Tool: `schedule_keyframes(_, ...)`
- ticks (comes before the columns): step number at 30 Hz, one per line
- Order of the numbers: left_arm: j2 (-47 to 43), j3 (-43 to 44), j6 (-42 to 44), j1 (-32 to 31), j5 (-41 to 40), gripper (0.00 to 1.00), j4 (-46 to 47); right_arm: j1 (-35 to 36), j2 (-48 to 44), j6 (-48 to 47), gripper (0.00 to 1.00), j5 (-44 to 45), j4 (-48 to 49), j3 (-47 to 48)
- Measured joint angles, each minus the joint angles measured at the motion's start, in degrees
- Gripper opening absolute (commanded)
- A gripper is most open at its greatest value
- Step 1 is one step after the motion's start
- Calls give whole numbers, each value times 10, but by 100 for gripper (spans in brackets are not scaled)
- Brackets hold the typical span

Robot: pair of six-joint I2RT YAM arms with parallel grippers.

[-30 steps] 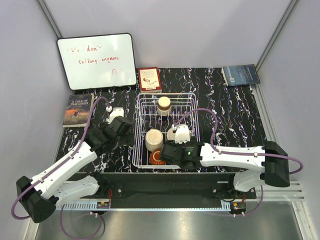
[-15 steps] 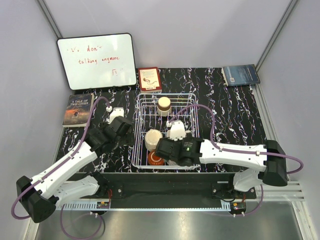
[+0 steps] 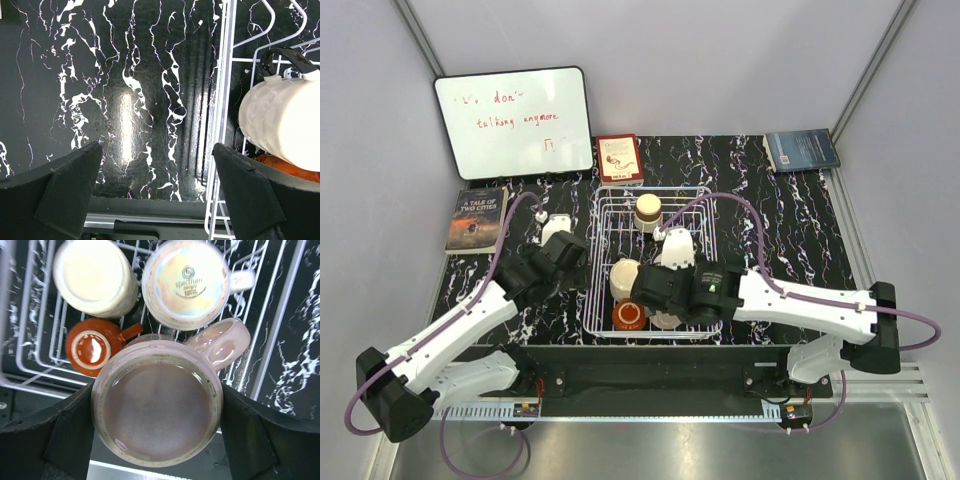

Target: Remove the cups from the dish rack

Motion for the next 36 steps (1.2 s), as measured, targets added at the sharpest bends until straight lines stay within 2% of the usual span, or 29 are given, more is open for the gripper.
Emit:
schedule_keyframes(8,0,25,0,0,-4,99,1,1,-26,-56,0,49,-51,195)
schedule_keyframes(12,-1,47,-8,0,-9,99,2,-14,-56,-88,0,70,-44,239)
schedule_keyframes(14,-7,55,-15,0,-9,99,6,-48,-80,-99,0,51,-24,221)
schedule_keyframes(17,-33,58,-27,0,-6,99,21,-130,-136,-110,0,6,42,132)
schedule_keyframes(23,-122,54,-47,0,37,99,102,-265,-215,-126,0,-137,148,-12)
schedule_keyframes(29,-155,39,-62,0,108,99,199,-325,-213,-121,0,-298,287,-56)
schedule_keyframes(36,-173,-19,-93,0,181,99,305,-428,-205,-59,0,-462,485,-135)
